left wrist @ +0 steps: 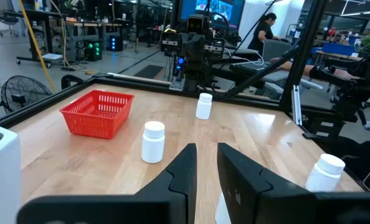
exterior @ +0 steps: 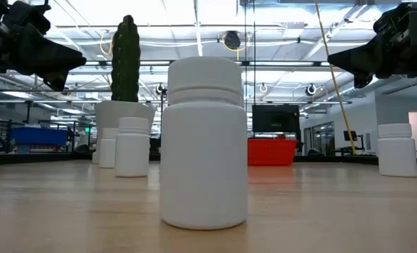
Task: Pick and place pill bottles into a basket
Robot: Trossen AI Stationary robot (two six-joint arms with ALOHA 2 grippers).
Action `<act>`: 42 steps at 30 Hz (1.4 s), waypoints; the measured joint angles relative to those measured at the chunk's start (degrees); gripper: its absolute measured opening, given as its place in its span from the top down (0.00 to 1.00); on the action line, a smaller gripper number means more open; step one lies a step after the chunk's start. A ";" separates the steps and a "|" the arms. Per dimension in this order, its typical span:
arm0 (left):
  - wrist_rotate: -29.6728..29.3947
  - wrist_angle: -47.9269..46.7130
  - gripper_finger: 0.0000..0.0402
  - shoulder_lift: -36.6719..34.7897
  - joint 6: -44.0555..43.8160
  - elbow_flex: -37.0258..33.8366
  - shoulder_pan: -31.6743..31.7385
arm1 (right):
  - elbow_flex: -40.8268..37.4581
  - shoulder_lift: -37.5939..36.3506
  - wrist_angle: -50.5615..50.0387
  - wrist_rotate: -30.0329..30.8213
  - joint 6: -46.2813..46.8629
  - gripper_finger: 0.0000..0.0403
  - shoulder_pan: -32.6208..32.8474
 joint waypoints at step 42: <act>0.02 0.03 0.83 0.02 -0.02 0.00 -0.01 | -0.02 0.04 8.66 4.42 6.03 0.99 -0.24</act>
